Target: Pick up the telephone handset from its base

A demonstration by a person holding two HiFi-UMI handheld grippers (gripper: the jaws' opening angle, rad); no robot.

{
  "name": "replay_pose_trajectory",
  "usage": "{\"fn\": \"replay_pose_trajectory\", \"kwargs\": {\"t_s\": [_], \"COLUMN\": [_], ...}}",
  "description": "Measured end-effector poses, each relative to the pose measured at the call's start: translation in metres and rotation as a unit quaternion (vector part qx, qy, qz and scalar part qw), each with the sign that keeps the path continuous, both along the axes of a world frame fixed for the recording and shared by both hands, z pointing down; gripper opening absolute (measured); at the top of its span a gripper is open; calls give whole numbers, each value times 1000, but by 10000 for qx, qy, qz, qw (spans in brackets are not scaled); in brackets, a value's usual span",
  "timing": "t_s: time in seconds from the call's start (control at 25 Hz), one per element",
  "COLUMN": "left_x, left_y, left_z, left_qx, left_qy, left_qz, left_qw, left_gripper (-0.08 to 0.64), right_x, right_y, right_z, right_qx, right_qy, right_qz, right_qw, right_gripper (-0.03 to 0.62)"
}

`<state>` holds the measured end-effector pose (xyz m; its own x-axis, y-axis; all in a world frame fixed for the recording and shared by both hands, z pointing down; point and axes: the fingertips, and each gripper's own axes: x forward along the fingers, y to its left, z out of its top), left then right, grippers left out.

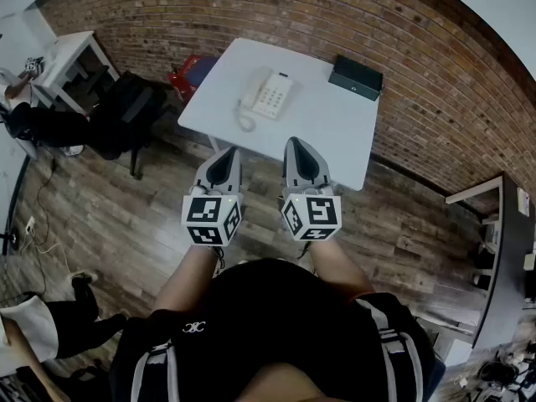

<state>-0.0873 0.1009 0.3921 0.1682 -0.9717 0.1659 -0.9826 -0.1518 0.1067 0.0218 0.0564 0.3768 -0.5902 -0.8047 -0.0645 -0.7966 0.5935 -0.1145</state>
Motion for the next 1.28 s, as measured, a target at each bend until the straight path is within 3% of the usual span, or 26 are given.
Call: {"fn": "replay_pose_trajectory", "kwargs": {"t_s": [0.52,0.96,1.28], "left_x": [26,73,80], "left_y": [5,18,9], "left_z": [-7,3,7], "left_qx": [57,112,107], "left_qy": [-68,-37,-122], "left_qz": [-99,-465,-532], "left_qw": [9999,9989,9985], "left_gripper": [2,2,2], "right_x": [22,65,69], "right_y": [12,19,8], "right_z": [-7,2,8], "right_qx": [71,70,6], "right_qy": [-254,-159,-221], "right_qz": [-327,-671,-784], "right_qw": [9991,9976,9967], "right_gripper": [-2,-3,-3]}}
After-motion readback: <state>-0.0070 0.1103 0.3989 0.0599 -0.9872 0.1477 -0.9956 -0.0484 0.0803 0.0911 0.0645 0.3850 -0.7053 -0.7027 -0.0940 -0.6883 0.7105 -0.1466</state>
